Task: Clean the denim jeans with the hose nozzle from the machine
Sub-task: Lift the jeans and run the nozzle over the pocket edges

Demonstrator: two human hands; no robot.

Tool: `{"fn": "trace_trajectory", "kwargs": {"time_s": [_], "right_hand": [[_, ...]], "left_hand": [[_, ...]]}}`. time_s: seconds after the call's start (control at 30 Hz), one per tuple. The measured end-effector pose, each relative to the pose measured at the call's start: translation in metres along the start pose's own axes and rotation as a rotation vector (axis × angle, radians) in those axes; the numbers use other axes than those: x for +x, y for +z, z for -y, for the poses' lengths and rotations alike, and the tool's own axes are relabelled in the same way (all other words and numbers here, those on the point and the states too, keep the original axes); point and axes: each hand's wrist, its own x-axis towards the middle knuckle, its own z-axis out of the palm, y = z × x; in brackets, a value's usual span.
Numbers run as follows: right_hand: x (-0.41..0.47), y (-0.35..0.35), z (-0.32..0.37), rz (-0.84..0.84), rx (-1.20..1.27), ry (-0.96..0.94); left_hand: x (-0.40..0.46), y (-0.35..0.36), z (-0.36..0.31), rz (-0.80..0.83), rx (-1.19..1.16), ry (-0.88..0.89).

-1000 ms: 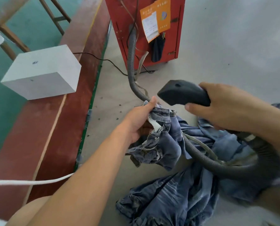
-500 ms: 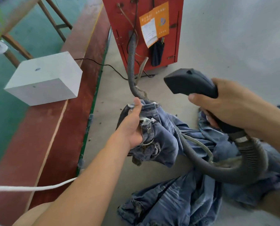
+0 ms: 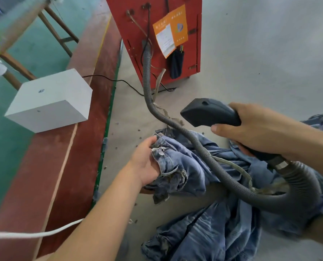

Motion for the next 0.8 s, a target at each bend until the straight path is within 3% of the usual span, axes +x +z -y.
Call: {"fn": "trace_trajectory", "kwargs": {"time_s": [0.23,0.43,0.6,0.7,0.8], "right_hand": [[-0.010,0.009,0.011,0.278,-0.068,0.003],[-0.005,0.019,0.017,0.089,0.076,-0.005],[-0.011,0.003,0.010,0.121,0.010,0.081],[-0.011,0.028,0.011,-0.054,0.002,0.119],[-0.004,0.065,0.020,-0.250,0.162,0.152]], "left_hand": [[-0.005,0.009,0.000,0.257,-0.112,0.069],[0.001,0.017,0.006,0.347,-0.127,0.033],[0.003,0.015,0.000,0.274,-0.245,0.101],[0.003,0.027,0.004,0.162,-0.293,0.126],[0.002,0.049,0.021,0.069,-0.344,0.138]]}}
